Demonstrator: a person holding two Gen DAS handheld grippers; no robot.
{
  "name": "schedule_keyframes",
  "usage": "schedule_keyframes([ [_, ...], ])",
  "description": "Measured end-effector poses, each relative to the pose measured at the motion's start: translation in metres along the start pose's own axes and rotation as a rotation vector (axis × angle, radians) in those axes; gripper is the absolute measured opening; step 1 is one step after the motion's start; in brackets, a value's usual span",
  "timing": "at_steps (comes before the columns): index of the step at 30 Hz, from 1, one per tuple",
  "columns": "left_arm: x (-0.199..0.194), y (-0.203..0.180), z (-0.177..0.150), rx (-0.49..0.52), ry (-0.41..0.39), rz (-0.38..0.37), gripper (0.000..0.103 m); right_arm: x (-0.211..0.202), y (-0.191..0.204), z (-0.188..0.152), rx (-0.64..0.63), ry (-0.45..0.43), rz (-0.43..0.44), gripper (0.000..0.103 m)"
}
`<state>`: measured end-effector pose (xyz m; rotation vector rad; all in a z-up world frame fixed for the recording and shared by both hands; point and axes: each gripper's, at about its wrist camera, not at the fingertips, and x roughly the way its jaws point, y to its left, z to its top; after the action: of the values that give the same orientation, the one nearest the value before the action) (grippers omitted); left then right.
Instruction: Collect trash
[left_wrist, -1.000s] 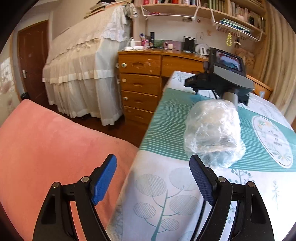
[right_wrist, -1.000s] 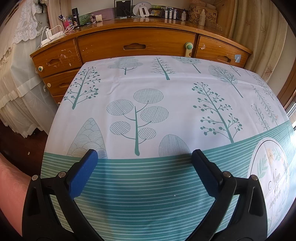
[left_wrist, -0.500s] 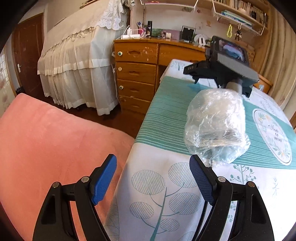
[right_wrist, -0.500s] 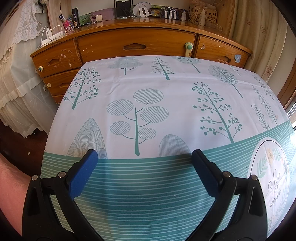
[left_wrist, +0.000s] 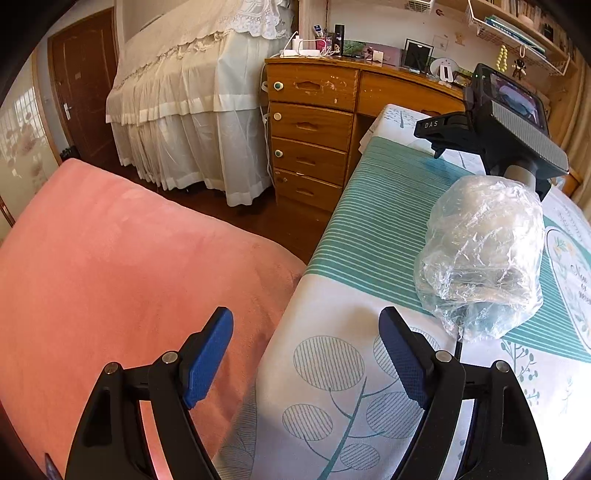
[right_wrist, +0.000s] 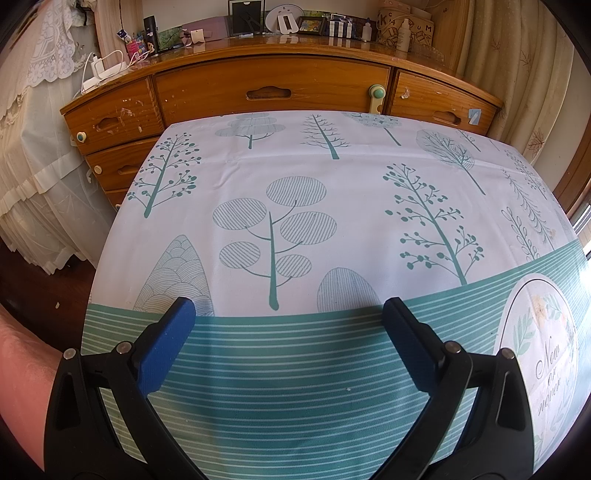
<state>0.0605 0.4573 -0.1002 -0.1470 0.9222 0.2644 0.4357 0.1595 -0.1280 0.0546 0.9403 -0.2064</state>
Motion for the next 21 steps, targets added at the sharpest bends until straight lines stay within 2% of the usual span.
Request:
schedule_keyframes([
  [2, 0.003, -0.002, 0.004, 0.001, 0.000, 0.001, 0.082, 0.002, -0.002, 0.003, 0.000, 0.000, 0.000, 0.100],
  [8, 0.004, 0.005, 0.007, -0.042, 0.029, -0.057, 0.082, 0.003, -0.003, 0.003, 0.000, 0.000, 0.000, 0.100],
  [16, 0.012, -0.006, 0.015, 0.012, 0.049, -0.124, 0.082, 0.002, -0.003, 0.002, 0.001, 0.001, 0.000, 0.100],
  [21, 0.018, -0.013, 0.026, 0.017, 0.092, -0.125, 0.082, -0.002, 0.001, -0.003, 0.001, 0.001, 0.001, 0.100],
])
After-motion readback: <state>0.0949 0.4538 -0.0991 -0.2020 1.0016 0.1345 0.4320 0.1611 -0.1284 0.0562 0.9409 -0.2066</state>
